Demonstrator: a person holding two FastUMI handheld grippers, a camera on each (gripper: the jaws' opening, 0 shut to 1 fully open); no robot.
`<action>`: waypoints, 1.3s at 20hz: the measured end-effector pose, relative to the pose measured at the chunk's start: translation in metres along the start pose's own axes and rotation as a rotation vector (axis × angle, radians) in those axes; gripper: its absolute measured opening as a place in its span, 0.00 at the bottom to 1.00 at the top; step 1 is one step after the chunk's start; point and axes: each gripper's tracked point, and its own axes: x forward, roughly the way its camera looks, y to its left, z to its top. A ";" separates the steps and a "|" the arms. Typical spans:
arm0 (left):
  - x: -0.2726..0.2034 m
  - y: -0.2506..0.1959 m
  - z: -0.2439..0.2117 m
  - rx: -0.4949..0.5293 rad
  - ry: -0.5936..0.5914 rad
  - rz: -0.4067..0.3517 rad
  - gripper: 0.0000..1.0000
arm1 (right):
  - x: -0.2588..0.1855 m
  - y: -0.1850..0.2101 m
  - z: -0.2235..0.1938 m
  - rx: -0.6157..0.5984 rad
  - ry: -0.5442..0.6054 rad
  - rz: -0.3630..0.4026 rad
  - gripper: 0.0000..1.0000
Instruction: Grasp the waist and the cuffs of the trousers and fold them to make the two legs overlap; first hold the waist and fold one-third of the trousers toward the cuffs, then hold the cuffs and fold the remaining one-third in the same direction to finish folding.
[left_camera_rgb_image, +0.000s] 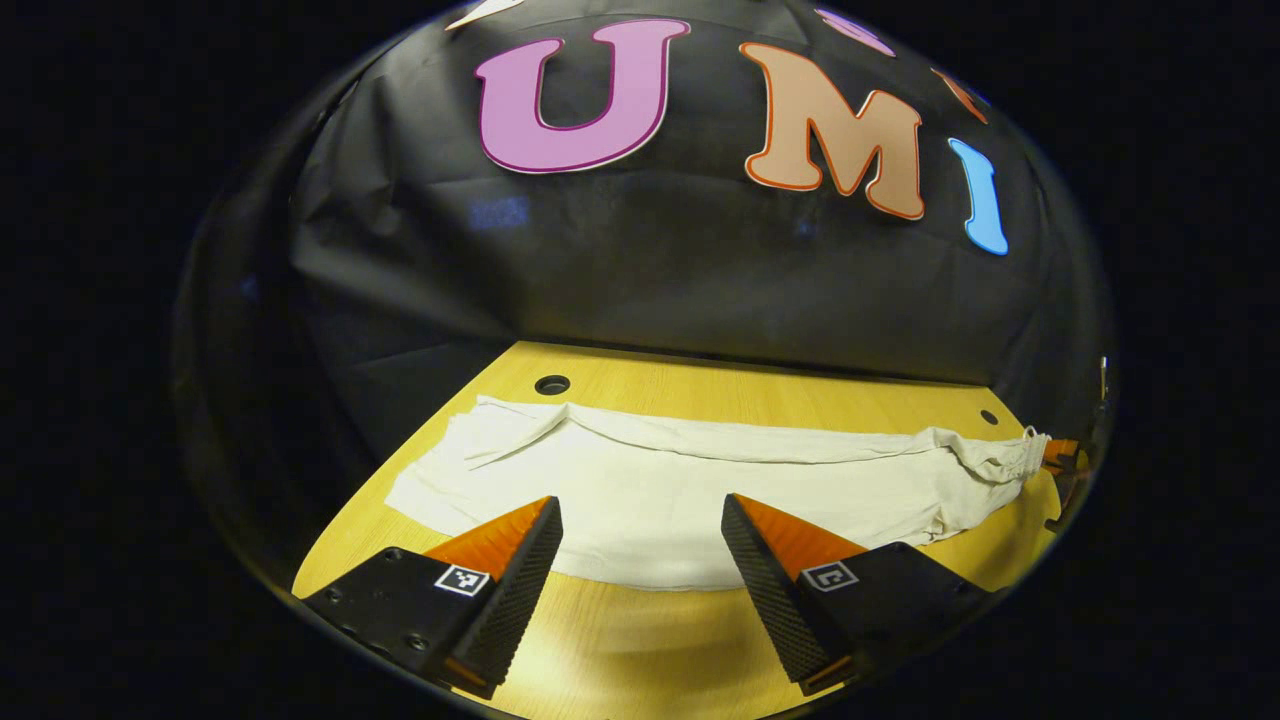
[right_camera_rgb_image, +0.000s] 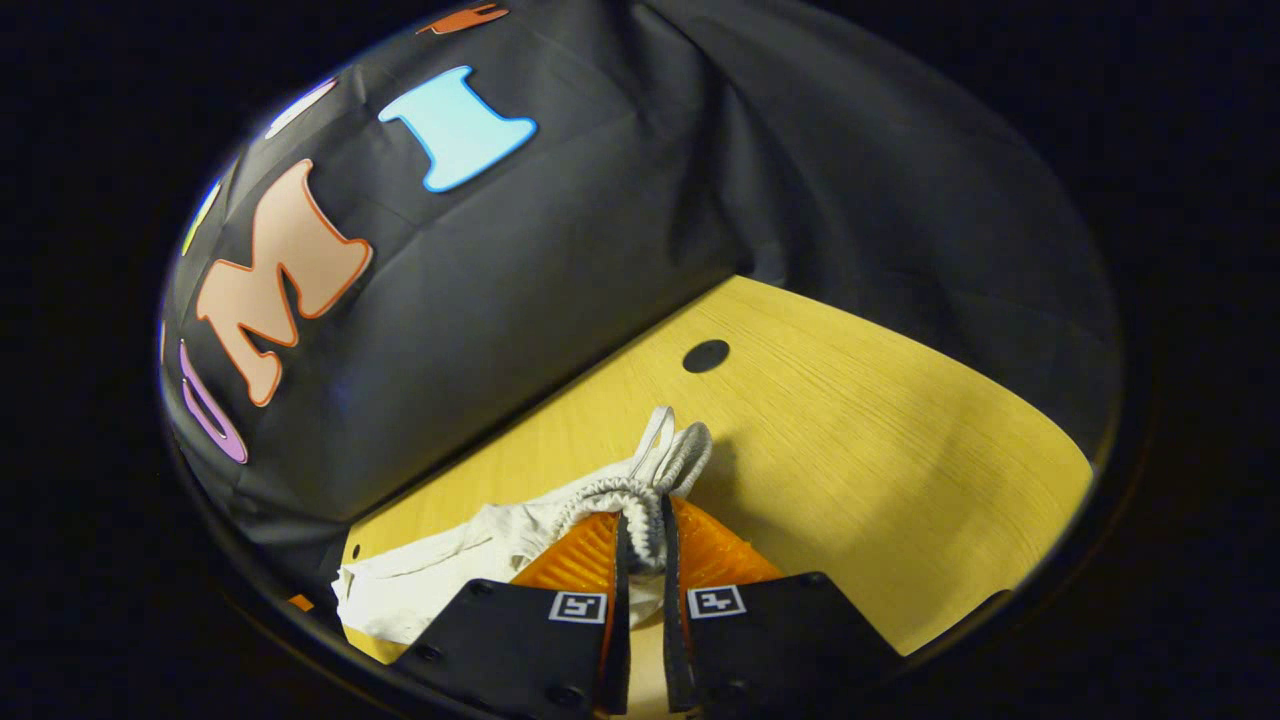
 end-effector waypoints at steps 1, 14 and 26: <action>-0.001 0.005 0.000 -0.006 -0.001 -0.006 0.96 | -0.010 0.015 0.004 -0.007 -0.016 0.017 0.16; 0.003 0.129 -0.012 -0.099 0.004 0.013 0.95 | -0.063 0.317 -0.091 -0.280 -0.017 0.365 0.15; 0.045 0.232 -0.053 -0.115 0.085 0.094 0.95 | -0.024 0.358 -0.160 -0.517 0.191 0.412 0.89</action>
